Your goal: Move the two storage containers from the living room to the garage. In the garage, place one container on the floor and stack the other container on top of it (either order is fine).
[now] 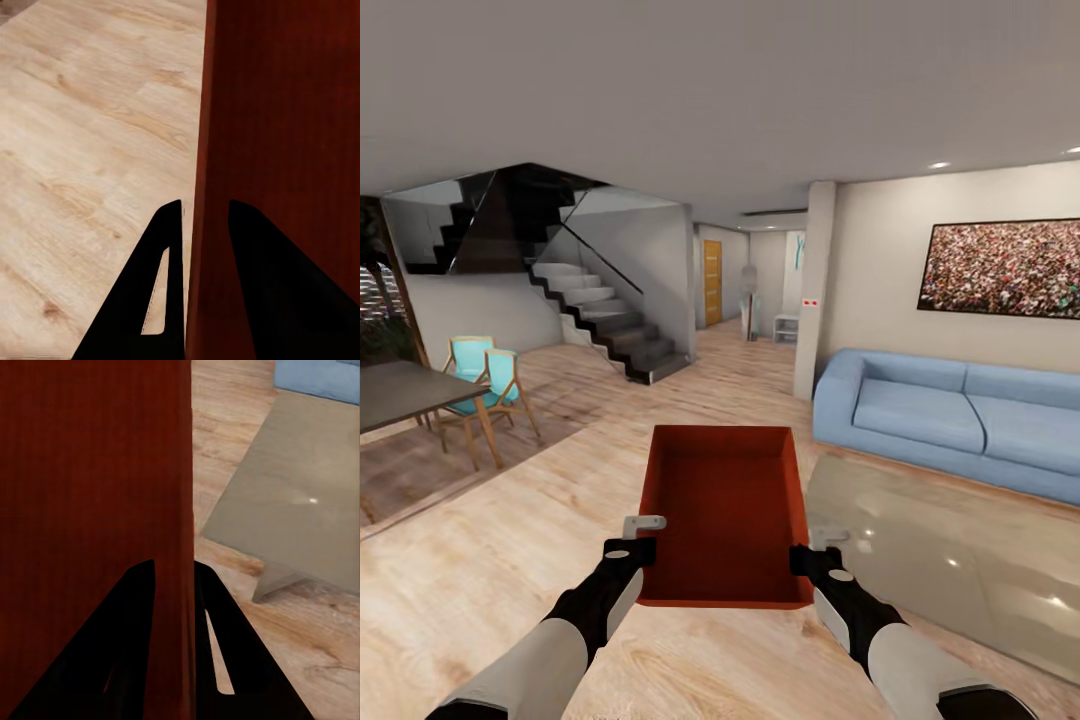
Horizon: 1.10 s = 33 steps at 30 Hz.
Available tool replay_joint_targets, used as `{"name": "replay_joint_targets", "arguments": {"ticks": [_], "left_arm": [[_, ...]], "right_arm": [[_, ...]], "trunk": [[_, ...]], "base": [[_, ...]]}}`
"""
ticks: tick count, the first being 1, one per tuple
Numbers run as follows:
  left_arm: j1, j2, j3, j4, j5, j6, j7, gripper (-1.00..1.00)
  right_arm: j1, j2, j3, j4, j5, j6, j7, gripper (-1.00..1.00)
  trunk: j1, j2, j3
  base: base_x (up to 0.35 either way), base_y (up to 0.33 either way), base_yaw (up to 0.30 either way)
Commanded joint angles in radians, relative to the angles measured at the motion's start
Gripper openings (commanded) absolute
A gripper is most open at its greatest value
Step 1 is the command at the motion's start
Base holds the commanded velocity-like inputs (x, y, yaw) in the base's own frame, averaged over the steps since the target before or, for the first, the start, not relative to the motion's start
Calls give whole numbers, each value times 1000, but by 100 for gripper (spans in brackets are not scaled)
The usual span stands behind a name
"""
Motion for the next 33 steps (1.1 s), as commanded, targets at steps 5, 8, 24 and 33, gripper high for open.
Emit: {"name": "replay_joint_targets", "arguments": {"ticks": [5,8,24,33], "left_arm": [[-1,-3,6,-4,17,6,11,-100],[-1,-3,6,-4,17,6,11,-100],[0,-2,7,0,17,6,9,-100],[-1,-2,7,2,17,6,9,-100]], "right_arm": [[0,0,-17,1,-8,-5,-87,-100],[0,0,-17,1,-8,-5,-87,-100],[0,0,-17,1,-9,-16,-85,-100],[0,0,-17,1,-9,-16,-87,-100]], "trunk": [[0,-1,0],[0,-1,0],[0,-1,0],[0,-1,0]], "base": [[0,0,300],[0,0,300],[144,0,171],[320,0,1]]}}
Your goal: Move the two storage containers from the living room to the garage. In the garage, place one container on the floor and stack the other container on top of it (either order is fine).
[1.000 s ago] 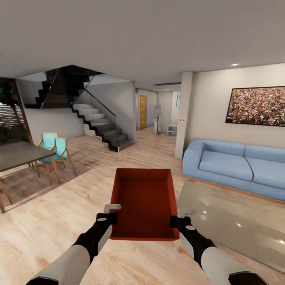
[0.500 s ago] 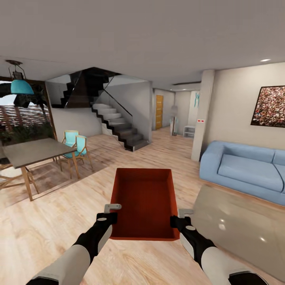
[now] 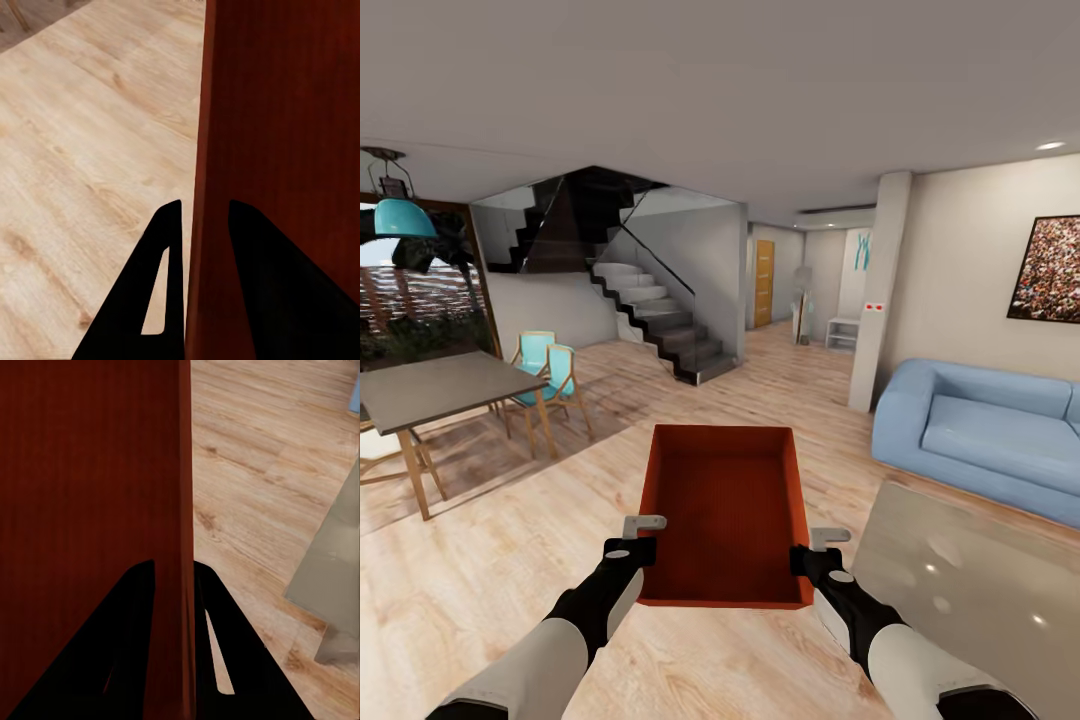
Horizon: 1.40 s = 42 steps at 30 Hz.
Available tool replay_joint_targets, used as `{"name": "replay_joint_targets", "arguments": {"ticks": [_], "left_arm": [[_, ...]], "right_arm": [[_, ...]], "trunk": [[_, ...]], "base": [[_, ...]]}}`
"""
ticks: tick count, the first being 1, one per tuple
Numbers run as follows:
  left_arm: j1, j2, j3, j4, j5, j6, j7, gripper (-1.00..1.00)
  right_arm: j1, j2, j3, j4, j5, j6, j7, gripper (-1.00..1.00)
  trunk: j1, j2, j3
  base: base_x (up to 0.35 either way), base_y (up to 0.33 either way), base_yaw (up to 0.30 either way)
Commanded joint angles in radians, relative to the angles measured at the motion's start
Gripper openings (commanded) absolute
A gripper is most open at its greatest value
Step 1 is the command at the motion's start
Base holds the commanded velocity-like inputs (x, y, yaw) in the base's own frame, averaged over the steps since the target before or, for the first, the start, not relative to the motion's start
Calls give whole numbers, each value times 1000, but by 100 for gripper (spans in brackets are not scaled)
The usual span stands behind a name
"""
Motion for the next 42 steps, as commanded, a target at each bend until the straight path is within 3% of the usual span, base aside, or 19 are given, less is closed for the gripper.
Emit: {"name": "replay_joint_targets", "arguments": {"ticks": [1,42], "left_arm": [[0,0,5,2,25,7,11,-100],[0,0,5,6,25,7,10,-100]], "right_arm": [[-1,0,-24,-3,2,0,-83,-100],[-1,-1,-24,-3,1,-8,-86,-100]], "trunk": [[1,-1,0],[1,-1,0]], "base": [[321,0,0],[322,0,0]]}}
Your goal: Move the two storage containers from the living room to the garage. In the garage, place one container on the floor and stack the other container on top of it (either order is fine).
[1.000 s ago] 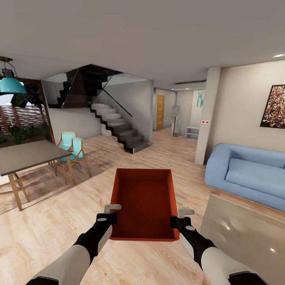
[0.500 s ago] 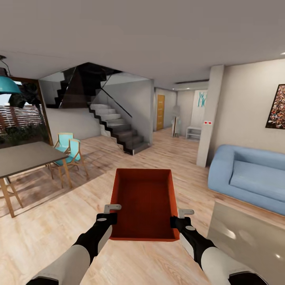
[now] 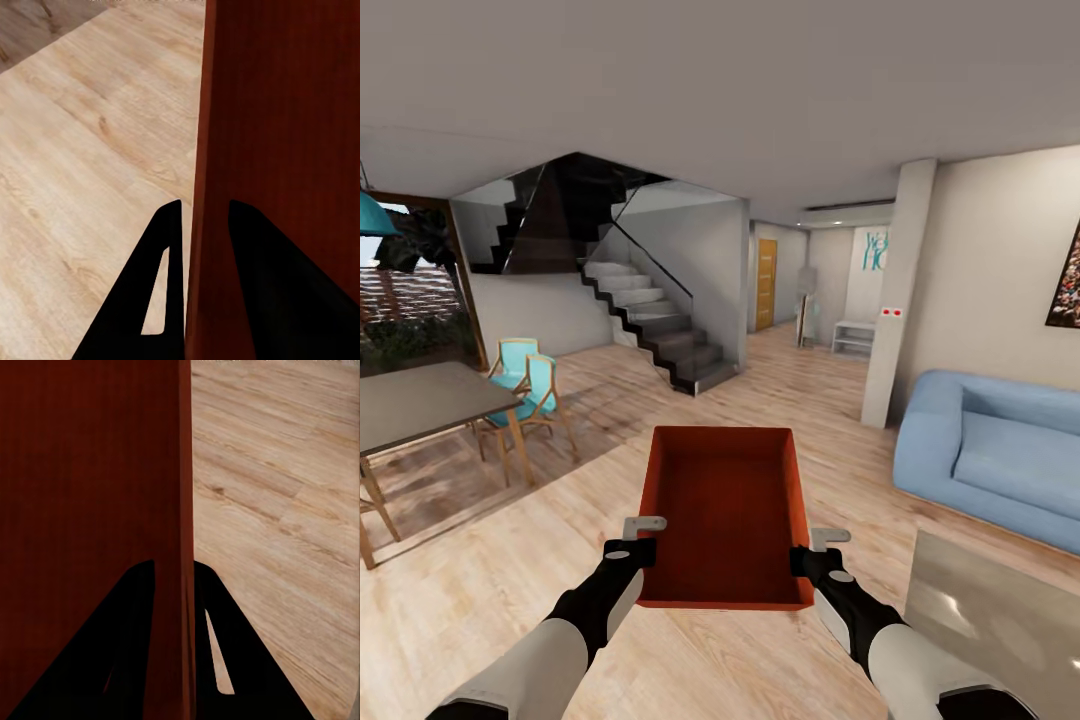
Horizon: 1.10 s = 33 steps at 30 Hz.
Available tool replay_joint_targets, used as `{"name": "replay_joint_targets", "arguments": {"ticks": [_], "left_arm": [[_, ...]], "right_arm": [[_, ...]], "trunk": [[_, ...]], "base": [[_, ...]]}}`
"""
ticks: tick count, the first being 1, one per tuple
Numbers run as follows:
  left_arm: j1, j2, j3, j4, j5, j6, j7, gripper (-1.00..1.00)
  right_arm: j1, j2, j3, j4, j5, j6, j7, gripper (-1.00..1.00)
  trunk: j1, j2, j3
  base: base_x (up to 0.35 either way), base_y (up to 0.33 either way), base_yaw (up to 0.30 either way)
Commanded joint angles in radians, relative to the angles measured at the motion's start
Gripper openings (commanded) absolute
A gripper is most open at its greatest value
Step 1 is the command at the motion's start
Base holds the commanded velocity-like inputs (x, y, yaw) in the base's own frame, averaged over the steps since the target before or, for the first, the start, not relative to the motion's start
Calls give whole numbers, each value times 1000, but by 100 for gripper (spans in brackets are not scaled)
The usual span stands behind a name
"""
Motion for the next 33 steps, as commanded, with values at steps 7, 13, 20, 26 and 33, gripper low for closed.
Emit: {"name": "replay_joint_targets", "arguments": {"ticks": [7,13,20,26,33], "left_arm": [[0,1,6,1,20,6,10,-100],[0,1,6,1,20,6,10,-100],[0,1,6,1,20,6,10,-100],[0,1,6,1,20,6,10,-100],[0,1,6,1,20,6,11,-100]], "right_arm": [[-1,0,-26,-2,0,-16,-87,-100],[-1,0,-26,-2,0,-13,-87,-100],[-1,0,-26,-2,0,-18,-87,-100],[-1,0,-26,-2,0,-17,-87,-100],[-1,0,-26,-2,0,-17,-87,-100]], "trunk": [[1,-1,0],[1,-1,0],[1,-1,0],[1,-1,0],[1,-1,0]], "base": [[322,0,0],[322,0,0],[322,0,0],[322,0,0],[322,0,0]]}}
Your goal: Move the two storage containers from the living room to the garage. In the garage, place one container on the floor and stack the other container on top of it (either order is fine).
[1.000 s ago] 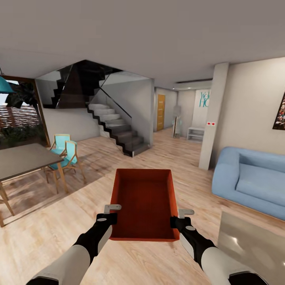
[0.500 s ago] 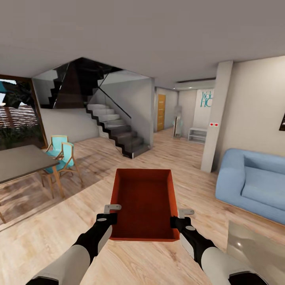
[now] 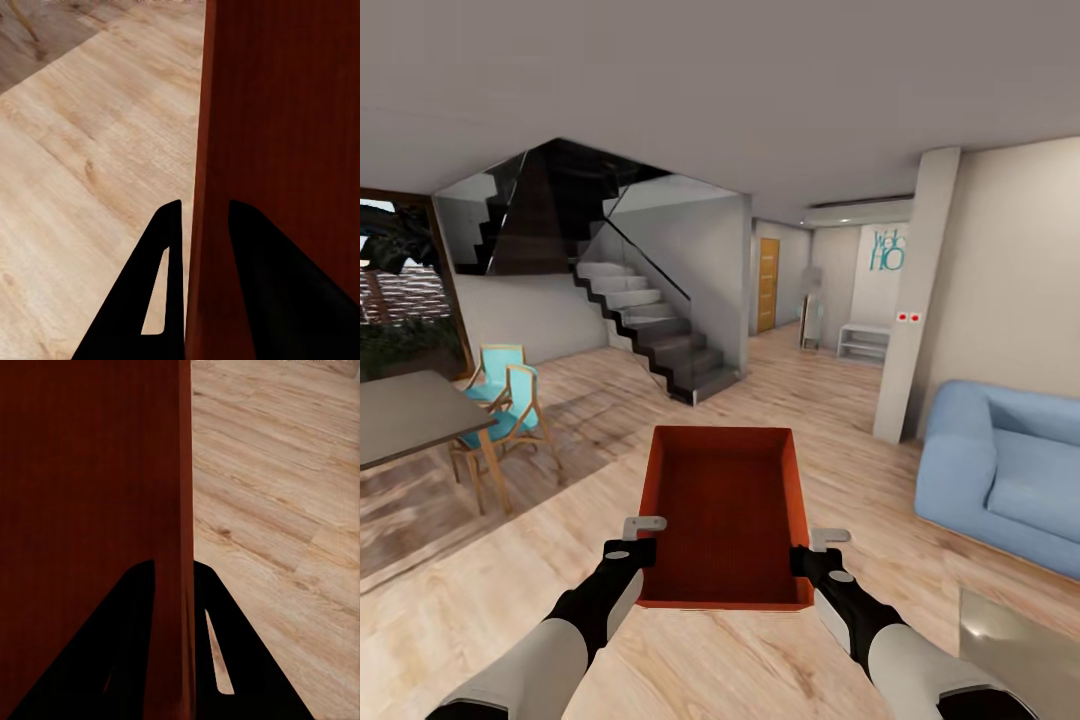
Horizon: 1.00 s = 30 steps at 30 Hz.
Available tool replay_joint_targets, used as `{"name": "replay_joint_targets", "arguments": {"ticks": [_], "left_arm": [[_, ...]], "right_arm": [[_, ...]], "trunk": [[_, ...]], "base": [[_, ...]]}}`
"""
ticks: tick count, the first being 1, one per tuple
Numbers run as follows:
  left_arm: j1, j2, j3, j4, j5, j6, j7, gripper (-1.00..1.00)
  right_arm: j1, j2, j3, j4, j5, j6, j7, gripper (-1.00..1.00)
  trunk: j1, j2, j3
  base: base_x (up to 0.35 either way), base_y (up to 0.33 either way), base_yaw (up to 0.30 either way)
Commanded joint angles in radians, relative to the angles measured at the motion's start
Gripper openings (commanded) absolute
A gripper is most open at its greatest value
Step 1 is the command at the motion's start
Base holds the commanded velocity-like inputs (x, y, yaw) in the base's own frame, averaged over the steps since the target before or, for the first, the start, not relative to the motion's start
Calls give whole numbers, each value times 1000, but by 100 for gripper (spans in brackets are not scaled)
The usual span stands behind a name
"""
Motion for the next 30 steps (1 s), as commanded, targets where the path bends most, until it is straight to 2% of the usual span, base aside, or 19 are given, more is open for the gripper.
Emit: {"name": "replay_joint_targets", "arguments": {"ticks": [1,30], "left_arm": [[0,0,7,1,17,6,11,-100],[0,0,8,1,17,6,11,-100]], "right_arm": [[-1,0,-26,-2,0,-17,-87,-100],[-1,1,-26,-2,0,-17,-87,-100]], "trunk": [[1,-1,0],[1,-1,0]], "base": [[322,0,0],[322,0,0]]}}
